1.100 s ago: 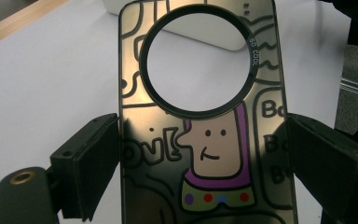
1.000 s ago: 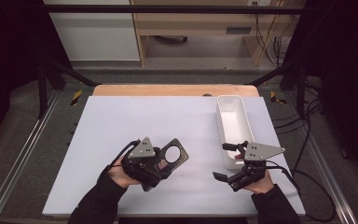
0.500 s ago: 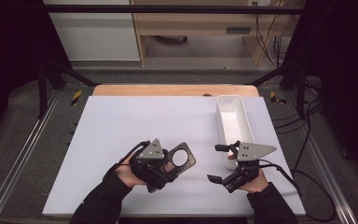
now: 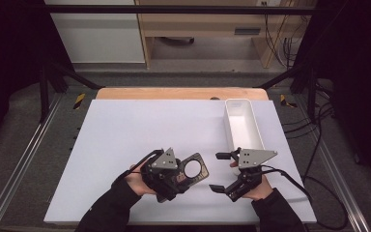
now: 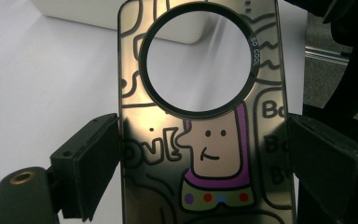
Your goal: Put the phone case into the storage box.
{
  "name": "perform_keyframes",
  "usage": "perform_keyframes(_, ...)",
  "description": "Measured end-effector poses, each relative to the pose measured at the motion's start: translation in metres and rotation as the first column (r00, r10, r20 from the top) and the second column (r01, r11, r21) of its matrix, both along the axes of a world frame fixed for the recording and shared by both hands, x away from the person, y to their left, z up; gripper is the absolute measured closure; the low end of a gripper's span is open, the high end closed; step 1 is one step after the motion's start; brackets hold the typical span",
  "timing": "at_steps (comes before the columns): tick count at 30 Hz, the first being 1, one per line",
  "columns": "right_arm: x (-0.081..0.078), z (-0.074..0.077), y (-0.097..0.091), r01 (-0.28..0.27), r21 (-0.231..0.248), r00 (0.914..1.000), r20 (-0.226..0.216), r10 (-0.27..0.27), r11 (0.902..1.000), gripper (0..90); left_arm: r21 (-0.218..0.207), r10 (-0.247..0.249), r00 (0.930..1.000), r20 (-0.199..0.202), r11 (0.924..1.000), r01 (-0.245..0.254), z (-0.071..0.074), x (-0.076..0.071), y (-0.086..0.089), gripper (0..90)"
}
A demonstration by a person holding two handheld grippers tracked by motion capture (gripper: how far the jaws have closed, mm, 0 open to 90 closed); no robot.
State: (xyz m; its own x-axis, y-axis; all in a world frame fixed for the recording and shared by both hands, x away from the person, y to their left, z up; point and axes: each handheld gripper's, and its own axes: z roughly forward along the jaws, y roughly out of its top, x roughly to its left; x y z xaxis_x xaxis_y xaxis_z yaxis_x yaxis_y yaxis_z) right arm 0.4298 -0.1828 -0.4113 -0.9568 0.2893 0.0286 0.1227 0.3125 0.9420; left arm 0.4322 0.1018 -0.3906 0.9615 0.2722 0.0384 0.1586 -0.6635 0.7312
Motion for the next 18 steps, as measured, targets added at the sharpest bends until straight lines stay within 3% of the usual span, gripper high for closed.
perform_keyframes(18, 0.001, -0.005, 0.01, -0.063, -0.041, 0.9979, -0.021, 0.062, 0.9972, 0.6, 0.026, -0.053, 0.9986, -0.005, 0.9982, 0.053, -0.003, -0.005, -0.013, 11.8)
